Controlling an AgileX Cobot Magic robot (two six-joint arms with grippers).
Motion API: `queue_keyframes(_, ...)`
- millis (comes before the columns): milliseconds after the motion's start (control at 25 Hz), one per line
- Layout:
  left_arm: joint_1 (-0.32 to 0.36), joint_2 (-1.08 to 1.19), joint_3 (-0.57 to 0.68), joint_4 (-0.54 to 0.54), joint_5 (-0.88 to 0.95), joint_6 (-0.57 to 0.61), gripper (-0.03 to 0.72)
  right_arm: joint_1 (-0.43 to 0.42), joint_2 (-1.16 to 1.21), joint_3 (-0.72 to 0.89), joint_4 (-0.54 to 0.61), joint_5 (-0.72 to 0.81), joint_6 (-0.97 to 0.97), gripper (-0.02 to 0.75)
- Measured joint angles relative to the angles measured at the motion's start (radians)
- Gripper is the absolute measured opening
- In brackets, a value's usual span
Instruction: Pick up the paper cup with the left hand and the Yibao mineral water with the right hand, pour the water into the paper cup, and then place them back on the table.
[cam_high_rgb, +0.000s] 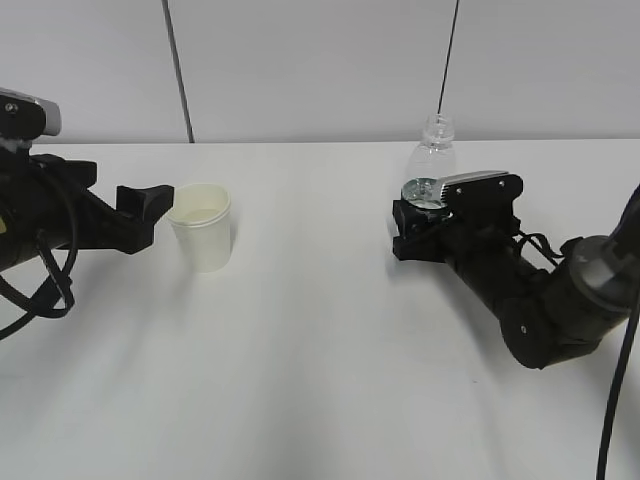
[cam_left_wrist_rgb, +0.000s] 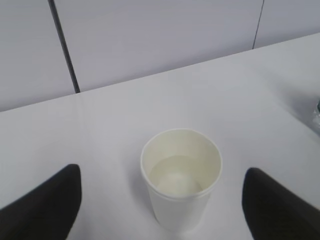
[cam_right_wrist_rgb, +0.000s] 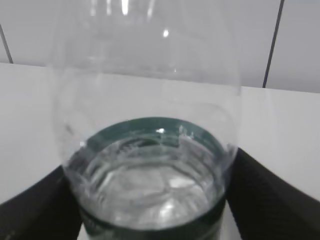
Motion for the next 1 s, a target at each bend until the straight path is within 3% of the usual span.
queue_keyframes(360, 0.0, 0.0, 0.0, 0.004, 0.001, -0.014, 0.591, 0.01, -0.01, 0.146, 0.001, -0.008, 0.0, 0.606)
queue_keyframes(560, -0.001, -0.039, 0.0, 0.11, 0.098, -0.181, 0.591, 0.01, -0.146, 0.249, -0.037, 0.023, 0.002, 0.597)
queue_keyframes(680, -0.008, -0.12, 0.0, 0.22, 0.249, -0.346, 0.591, 0.01, -0.32, 0.265, -0.088, 0.284, 0.011, 0.594)
queue_keyframes(800, -0.065, -0.227, 0.0, 0.298, 0.475, -0.454, 0.58, 0.01, -0.51, 0.269, -0.151, 0.598, 0.054, 0.594)
queue_keyframes(1000, -0.241, -0.407, -0.041, 0.202, 0.866, -0.48, 0.547, 0.01, -0.778, 0.274, -0.201, 1.084, 0.086, 0.594)
